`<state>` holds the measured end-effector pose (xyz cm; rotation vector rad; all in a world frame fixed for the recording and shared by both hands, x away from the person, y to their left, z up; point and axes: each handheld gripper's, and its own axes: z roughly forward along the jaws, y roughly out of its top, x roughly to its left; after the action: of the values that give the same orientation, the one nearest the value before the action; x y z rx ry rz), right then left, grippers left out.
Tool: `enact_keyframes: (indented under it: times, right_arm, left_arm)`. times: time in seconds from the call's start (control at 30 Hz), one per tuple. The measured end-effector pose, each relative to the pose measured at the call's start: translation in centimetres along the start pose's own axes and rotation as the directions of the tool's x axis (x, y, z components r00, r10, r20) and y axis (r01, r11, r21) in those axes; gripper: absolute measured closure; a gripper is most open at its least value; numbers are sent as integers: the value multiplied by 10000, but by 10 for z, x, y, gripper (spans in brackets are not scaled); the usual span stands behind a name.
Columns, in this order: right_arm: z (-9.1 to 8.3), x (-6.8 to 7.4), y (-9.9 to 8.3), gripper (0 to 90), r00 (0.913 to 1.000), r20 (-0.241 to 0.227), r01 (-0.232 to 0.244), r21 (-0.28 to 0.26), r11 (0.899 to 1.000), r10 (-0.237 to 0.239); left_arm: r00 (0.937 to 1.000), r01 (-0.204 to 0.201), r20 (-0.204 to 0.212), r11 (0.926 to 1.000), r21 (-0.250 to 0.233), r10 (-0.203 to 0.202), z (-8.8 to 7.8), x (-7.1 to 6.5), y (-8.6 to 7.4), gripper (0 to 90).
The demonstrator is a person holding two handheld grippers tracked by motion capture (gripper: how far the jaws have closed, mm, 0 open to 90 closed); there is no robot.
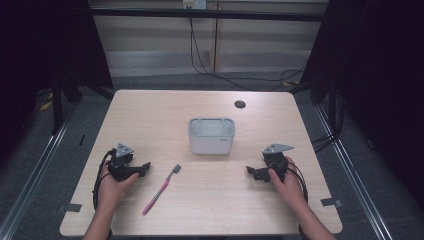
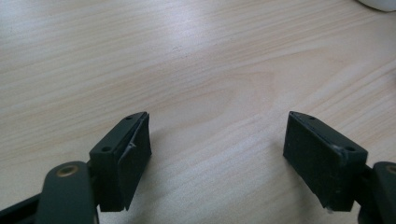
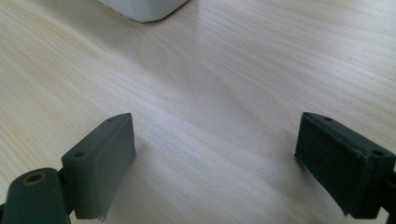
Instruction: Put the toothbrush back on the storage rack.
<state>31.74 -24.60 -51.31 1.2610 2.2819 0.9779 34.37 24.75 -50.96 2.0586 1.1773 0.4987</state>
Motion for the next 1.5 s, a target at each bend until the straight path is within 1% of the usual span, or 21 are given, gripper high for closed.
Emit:
enact_keyframes:
  times: [0.17, 0.3, 0.33, 0.4, 0.57, 0.6, 0.63, 0.67, 0.7, 0.73, 0.8, 0.83, 0.87, 0.9, 0.97, 1.03, 1.07, 1.23, 1.27, 1.33, 1.5]
  right_arm:
    - [0, 0, 0, 113, 10000, 0, 0, 1, 10000, 0]
    - [0, 0, 0, 113, 10000, -1, -2, 3, 10000, 2]
    - [0, 0, 0, 113, 10000, -1, -3, 0, 10000, 3]
    - [0, 0, 0, 113, 10000, -1, -13, 3, 10000, 13]
    - [0, 0, 0, 113, 10000, 0, -6, 2, 10000, 6]
    - [0, 0, 0, 113, 10000, 0, -3, 1, 10000, 3]
    - [0, 0, 0, 113, 10000, 0, -3, 1, 10000, 3]
    - [0, 0, 0, 113, 10000, 1, -1, 0, 10000, 1]
    - [0, 0, 0, 113, 10000, 1, -1, 0, 10000, 1]
    - [0, 0, 0, 113, 10000, 1, -1, 3, 10000, 1]
    - [0, 0, 0, 114, 10000, 2, 0, 1, 10000, 0]
    - [0, 0, 0, 114, 10000, 2, 0, 1, 10000, 0]
    - [0, 0, 0, 113, 10000, 1, 1, 3, 10000, -1]
    - [0, 0, 0, 113, 10000, 1, 1, 3, 10000, -1]
    - [0, 0, 0, 113, 10000, 0, -4, 2, 10000, 4]
    - [0, 0, 0, 113, 10000, 0, 0, 1, 10000, 0]
    - [0, 0, 0, 114, 10000, 0, -1, 2, 10000, 1]
    - [0, 0, 0, 113, 10000, 1, 2, 3, 10000, -2]
    - [0, 0, 0, 114, 10000, 1, 0, 1, 10000, 0]
    - [0, 0, 0, 113, 10000, 0, 0, 1, 10000, 0]
    - [0, 0, 0, 113, 10000, 1, 1, 3, 10000, -1]
  left_arm:
    - [10000, 13, -52, 9999, 136, -12, 0, 0, 1, 229]
    - [9999, 82, -68, 9984, 562, -78, -1, -2, 6, 243]
    - [10000, 51, -35, 9957, 921, -48, -3, -4, 9, 249]
    - [9999, 40, 149, 9919, 1267, -59, -6, -7, 13, 264]
    - [9990, 12, 441, 9851, 1717, -89, -14, -14, 25, 279]
    - [9969, 69, 752, 9792, 2029, -226, -17, -18, 31, 280]
    - [9969, 69, 752, 9792, 2029, -226, -17, -18, 31, 283]
    - [9950, -119, 988, 9683, 2497, -132, -18, -23, 35, 287]
    - [9950, -119, 988, 9683, 2497, -132, -18, -23, 35, 292]
    - [9925, -388, 1225, 9530, 3006, 17, -18, -28, 39, 302]
    - [9899, -498, 1419, 9398, 3380, 14, -17, -33, 43, 304]
    - [9899, -498, 1419, 9398, 3380, 14, -17, -33, 43, 306]
    - [9881, -587, 1538, 9336, 3536, 38, -16, -36, 47, 309]
    - [9881, -587, 1538, 9336, 3536, 38, -16, -36, 47, 309]
    - [9852, -680, 1712, 9212, 3832, 15, -15, -41, 52, 309]
    - [9842, -712, 1769, 9183, 3895, 13, -14, -43, 53, 313]
    - [9831, -774, 1832, 9140, 3983, 34, -13, -45, 55, 315]
    - [9817, -813, 1903, 9103, 4060, 28, -10, -50, 59, 322]
    - [9800, -918, 1989, 9051, 4151, 82, -9, -52, 62, 323]
    - [9795, -949, 2014, 9004, 4246, 83, -8, -54, 64, 329]
    - [9777, -954, 2102, 8918, 4422, 4, -4, -59, 66, 366]
